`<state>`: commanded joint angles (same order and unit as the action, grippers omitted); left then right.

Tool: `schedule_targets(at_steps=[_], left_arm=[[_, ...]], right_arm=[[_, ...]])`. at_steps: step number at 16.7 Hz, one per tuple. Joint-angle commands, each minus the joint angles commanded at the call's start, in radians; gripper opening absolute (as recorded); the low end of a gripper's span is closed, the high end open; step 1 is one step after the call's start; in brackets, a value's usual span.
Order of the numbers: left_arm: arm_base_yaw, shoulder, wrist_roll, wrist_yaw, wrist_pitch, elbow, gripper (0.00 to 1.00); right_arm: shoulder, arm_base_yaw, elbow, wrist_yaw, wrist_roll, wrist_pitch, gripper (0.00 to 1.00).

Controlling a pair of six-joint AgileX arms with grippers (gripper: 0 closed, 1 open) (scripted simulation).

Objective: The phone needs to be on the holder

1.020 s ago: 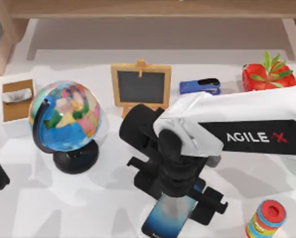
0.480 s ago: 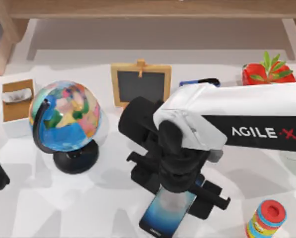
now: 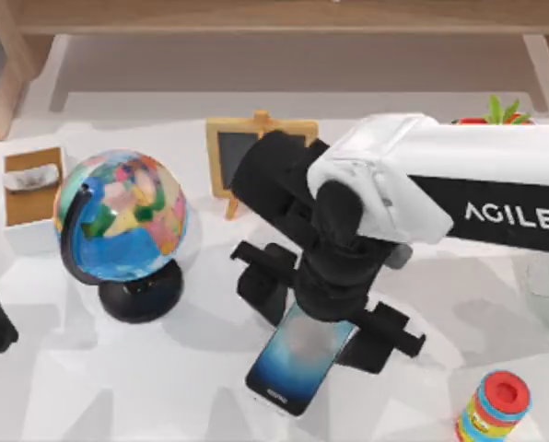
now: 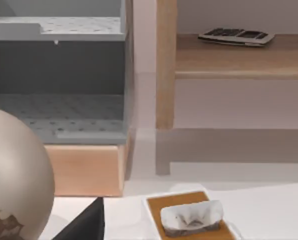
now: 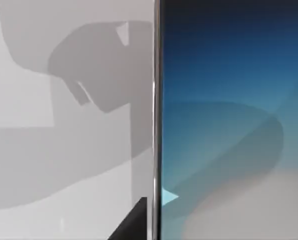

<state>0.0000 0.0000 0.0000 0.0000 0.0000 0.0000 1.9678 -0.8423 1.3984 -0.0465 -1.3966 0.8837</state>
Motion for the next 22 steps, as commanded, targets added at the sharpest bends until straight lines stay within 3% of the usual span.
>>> schedule_targets(at_steps=[4,8,22], left_arm=[[0.0,0.0,0.0,0.0,0.0,0.0,1.0],[0.0,0.0,0.0,0.0,0.0,0.0,1.0],[0.0,0.0,0.0,0.0,0.0,0.0,1.0]], right_arm=[[-0.089,0.134,0.028,-0.101,0.17,-0.054,0.0],[-0.182,0.336,0.049,-0.206,0.434,-0.138,0.0],[-0.377,1.312,-0.06,-0.563,1.649,-0.343,0.0]])
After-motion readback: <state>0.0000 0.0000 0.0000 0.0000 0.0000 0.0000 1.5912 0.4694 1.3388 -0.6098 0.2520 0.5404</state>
